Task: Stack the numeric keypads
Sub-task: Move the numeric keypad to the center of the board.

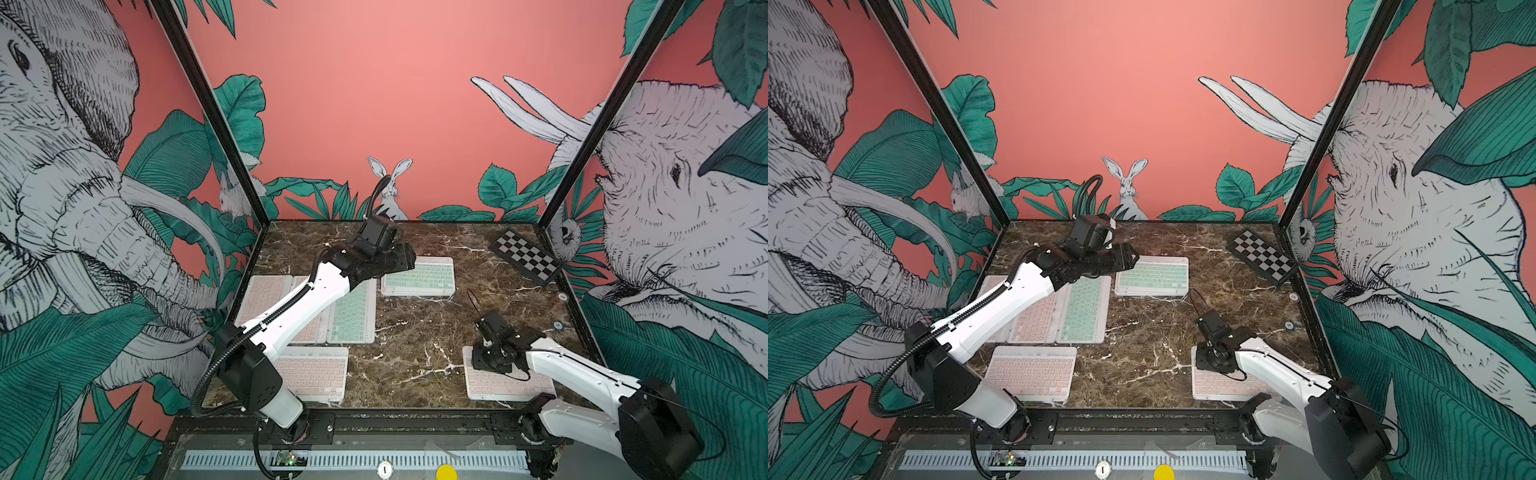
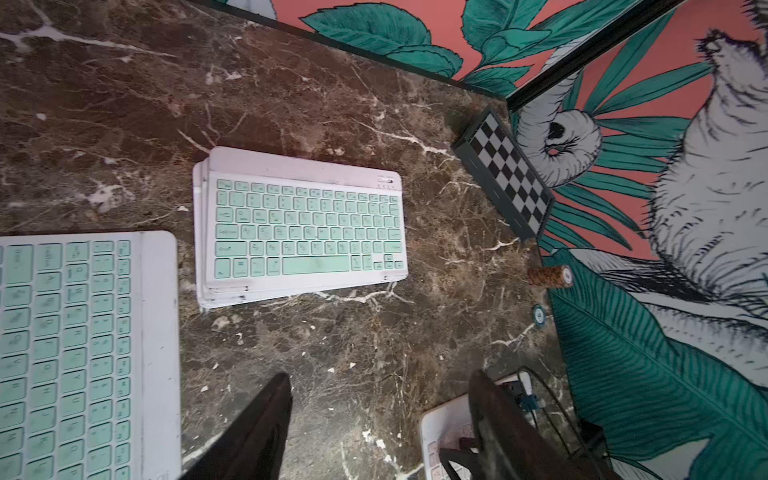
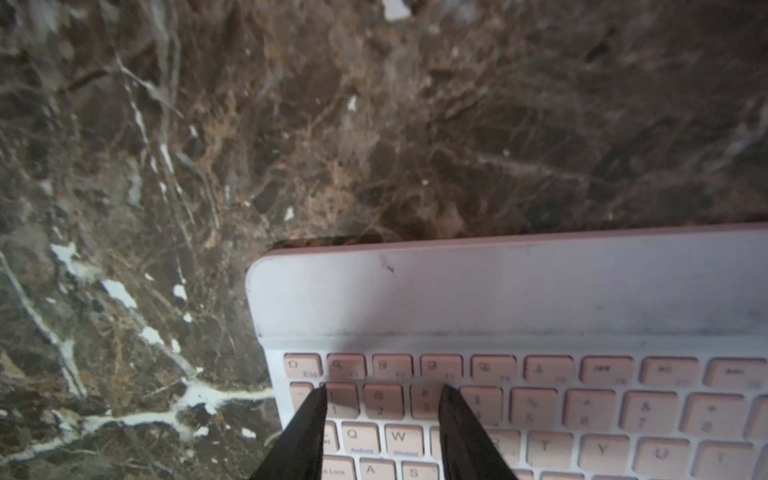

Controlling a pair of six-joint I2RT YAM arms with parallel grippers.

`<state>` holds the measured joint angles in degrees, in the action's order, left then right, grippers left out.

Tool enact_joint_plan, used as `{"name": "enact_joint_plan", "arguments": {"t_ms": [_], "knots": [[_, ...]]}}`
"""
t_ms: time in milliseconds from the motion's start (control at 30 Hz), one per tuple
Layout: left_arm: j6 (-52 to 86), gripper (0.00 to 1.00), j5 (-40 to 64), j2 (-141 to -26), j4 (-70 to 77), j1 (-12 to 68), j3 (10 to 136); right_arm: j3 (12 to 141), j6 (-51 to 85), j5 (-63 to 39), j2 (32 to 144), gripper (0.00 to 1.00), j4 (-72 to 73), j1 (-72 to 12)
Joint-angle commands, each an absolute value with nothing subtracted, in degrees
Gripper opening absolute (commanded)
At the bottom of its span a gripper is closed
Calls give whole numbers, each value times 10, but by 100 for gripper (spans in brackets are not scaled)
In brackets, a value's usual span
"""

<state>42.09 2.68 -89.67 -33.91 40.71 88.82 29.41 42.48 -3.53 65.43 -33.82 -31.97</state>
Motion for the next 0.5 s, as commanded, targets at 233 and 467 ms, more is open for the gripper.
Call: {"name": "enact_joint_plan", "arguments": {"t_ms": [233,467], "knots": [[469,70,76,-899,-298,405,919,317,421,-65,753,44,-215,-324],[463,71,72,-902,-312,405,923,361,398,-76,814,44,-165,-324]]}}
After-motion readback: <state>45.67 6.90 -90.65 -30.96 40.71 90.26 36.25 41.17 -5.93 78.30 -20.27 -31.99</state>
